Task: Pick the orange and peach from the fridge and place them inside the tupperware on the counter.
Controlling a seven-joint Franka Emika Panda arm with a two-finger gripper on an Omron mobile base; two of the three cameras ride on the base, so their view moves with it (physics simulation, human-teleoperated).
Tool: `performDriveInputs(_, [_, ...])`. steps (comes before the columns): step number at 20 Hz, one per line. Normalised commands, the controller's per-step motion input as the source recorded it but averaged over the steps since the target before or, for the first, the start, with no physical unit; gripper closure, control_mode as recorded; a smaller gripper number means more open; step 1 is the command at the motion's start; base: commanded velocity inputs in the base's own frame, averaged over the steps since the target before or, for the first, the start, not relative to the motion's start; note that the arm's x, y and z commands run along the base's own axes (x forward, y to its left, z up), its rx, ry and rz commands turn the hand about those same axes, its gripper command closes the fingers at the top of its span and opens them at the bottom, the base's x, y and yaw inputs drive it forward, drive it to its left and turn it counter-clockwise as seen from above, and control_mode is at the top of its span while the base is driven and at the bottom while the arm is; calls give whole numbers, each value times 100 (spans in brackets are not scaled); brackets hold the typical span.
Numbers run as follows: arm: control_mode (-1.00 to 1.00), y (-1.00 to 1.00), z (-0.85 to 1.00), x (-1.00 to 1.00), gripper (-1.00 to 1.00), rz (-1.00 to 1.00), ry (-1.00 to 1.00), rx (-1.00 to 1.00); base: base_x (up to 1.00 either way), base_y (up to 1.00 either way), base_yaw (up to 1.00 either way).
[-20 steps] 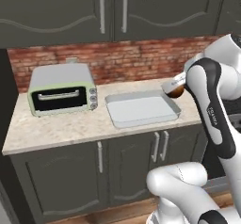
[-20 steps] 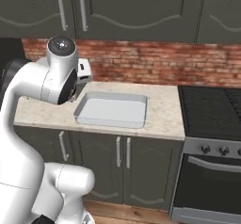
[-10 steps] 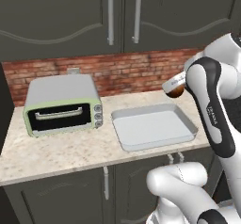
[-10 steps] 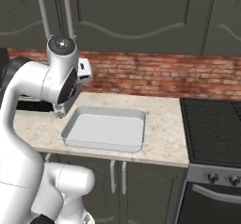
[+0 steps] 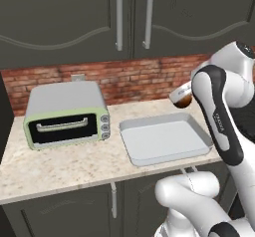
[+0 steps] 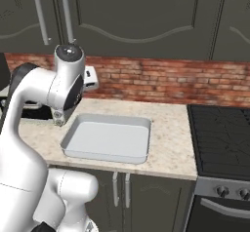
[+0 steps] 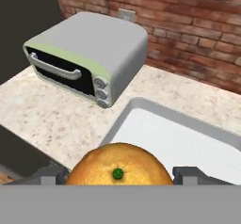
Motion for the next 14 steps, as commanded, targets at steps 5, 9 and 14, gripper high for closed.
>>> performDriveInputs(5, [-100,0,-93,46,100,0,0,-2,0,0,0])
performDriveInputs(9, [-100,0,-89,55,100,0,0,0,0,0,0])
performDriveInputs(14, [-100,0,-79,44,100,0,1,0,0,0,0])
